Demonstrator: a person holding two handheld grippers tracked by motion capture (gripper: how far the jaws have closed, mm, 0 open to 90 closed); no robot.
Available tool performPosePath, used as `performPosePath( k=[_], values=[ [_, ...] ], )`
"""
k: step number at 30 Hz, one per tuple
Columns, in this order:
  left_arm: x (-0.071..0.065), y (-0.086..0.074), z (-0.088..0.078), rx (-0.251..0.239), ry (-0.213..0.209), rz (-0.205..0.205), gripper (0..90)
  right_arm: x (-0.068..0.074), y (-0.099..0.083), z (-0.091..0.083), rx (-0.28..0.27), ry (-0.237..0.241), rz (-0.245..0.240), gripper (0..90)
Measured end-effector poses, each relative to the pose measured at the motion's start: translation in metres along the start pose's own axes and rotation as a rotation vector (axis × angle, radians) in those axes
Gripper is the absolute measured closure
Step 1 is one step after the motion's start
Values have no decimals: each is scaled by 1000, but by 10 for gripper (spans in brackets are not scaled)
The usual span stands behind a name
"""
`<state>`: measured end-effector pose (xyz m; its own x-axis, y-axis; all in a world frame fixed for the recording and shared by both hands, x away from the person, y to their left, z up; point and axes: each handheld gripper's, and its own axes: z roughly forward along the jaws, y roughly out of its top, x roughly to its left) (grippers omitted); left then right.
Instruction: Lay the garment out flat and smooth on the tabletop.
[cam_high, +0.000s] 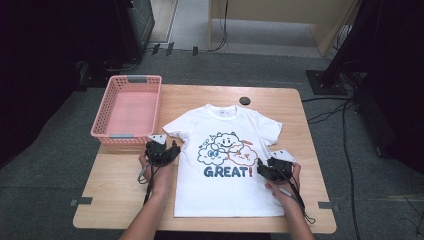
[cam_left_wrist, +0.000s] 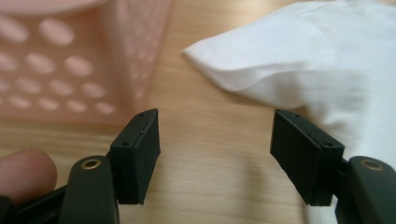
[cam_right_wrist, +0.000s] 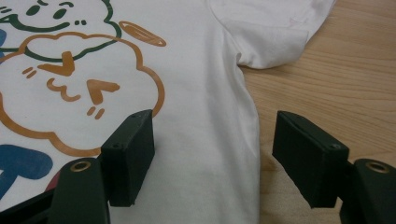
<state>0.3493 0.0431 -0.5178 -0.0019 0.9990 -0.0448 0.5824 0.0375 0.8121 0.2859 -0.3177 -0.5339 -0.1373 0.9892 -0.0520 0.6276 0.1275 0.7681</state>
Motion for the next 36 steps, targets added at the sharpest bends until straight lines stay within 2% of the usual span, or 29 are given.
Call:
performPosePath(
  k=[1, 3, 5, 8, 10, 11, 12, 14, 16, 22, 23, 25, 26, 29, 30, 33, 36],
  values=[
    [-6, 2, -2, -9, -18, 20, 334, 0, 0, 0, 1, 2, 3, 300],
    [-20, 6, -7, -50, -89, 48, 336, 0, 0, 0, 2, 3, 4, 301],
    [-36, 8, -11, -80, -160, 105, 366, 0, 0, 0, 1, 0, 2, 302],
    [-58, 10, -6, -68, -257, 198, 386, 0, 0, 0, 2, 1, 3, 302],
    [-66, 9, 1, -39, -283, 235, 386, 0, 0, 0, 1, 5, 5, 302],
    [-68, 9, 5, -22, -269, 244, 385, -1, 0, 0, 2, 6, 6, 302],
    [-67, 9, 9, -5, -251, 229, 385, -1, 0, 0, 3, 6, 8, 302],
    [-61, 10, 14, 21, -248, 183, 385, -1, 0, 0, 3, 6, 8, 302],
    [-53, 10, 15, 28, -225, 187, 385, -1, 0, 0, 4, 10, 11, 302],
    [-24, 0, 19, 84, -110, 132, 402, -1, 0, 0, 4, 9, 11, 302],
    [-18, -1, 19, 83, -105, 109, 403, -1, 0, 0, 4, 8, 9, 302],
    [-10, -1, 18, 81, -61, 75, 411, -1, 0, 0, 4, 8, 11, 302],
    [-7, 0, 19, 79, -57, 56, 402, -1, 0, 0, 4, 8, 10, 302],
    [-1, 0, 18, 74, -14, 12, 388, -1, 0, 0, 3, 5, 9, 302],
    [0, -1, 18, 74, 13, 0, 391, -1, 0, 0, 3, 6, 9, 302],
    [7, -2, 15, 74, 68, -31, 402, -2, 0, 0, 4, 10, 13, 302],
    [14, -6, 9, 77, 89, -20, 408, -2, 0, 1, 5, 12, 17, 302]
  ],
)
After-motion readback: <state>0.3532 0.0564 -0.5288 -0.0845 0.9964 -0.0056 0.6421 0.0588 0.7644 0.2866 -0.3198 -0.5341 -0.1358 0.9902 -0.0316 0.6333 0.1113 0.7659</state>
